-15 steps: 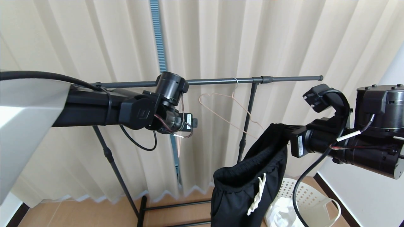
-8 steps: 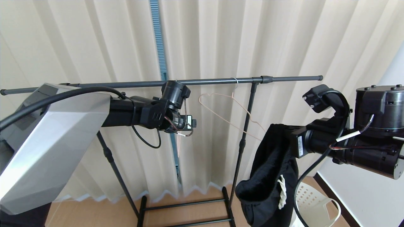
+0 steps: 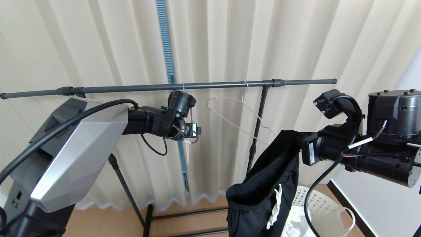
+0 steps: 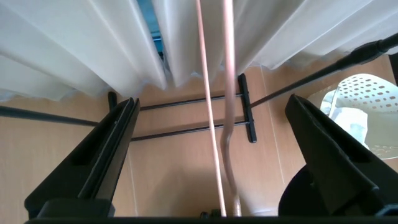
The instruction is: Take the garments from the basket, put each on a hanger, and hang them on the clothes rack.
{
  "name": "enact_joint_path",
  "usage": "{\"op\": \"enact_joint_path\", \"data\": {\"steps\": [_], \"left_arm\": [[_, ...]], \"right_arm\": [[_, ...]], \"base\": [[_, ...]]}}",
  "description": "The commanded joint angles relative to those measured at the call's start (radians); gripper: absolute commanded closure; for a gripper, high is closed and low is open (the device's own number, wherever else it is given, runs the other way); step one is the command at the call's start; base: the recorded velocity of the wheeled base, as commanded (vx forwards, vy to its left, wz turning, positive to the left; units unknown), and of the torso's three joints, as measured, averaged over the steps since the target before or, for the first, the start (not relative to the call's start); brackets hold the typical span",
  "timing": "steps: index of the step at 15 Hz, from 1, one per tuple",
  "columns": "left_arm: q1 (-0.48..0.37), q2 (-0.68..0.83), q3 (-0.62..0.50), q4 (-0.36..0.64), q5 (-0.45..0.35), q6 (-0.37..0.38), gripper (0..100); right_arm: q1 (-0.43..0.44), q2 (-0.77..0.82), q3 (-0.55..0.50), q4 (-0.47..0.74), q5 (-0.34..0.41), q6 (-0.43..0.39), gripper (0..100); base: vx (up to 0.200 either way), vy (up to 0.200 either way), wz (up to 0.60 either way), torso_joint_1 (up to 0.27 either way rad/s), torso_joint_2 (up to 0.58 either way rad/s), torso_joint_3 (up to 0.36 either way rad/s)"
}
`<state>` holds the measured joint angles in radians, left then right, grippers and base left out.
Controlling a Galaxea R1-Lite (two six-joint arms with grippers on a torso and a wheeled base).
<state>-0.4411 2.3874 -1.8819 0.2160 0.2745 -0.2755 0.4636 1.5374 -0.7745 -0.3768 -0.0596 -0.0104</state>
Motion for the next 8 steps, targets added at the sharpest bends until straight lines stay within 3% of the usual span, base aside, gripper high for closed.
{"op": "enact_joint_path", "data": {"steps": [1,3,4,8], "left_arm": [[0.001,0.016,-0.011,0.0,0.0,0.001,0],[-0.001,0.016,-0.011,0.0,0.0,0.004,0],[-0.001,0.016,-0.011,0.0,0.0,0.004,100],[-0.004,0.013,-0.013,0.0,0.0,0.002,100]], "right_arm": [[0.0,0.003,0.0,-0.001,0.0,0.0,100],[0.0,0.003,0.0,-0.001,0.0,0.0,100],[0.0,0.003,0.0,-0.001,0.0,0.0,100],[0.0,0.003,0.0,-0.001,0.0,0.0,100]], "base": [[0.0,0.0,0.0,0.0,0.0,0.0],[0.0,0.0,0.0,0.0,0.0,0.0],[0.0,0.0,0.0,0.0,0.0,0.0],[0.0,0.0,0.0,0.0,0.0,0.0]]}}
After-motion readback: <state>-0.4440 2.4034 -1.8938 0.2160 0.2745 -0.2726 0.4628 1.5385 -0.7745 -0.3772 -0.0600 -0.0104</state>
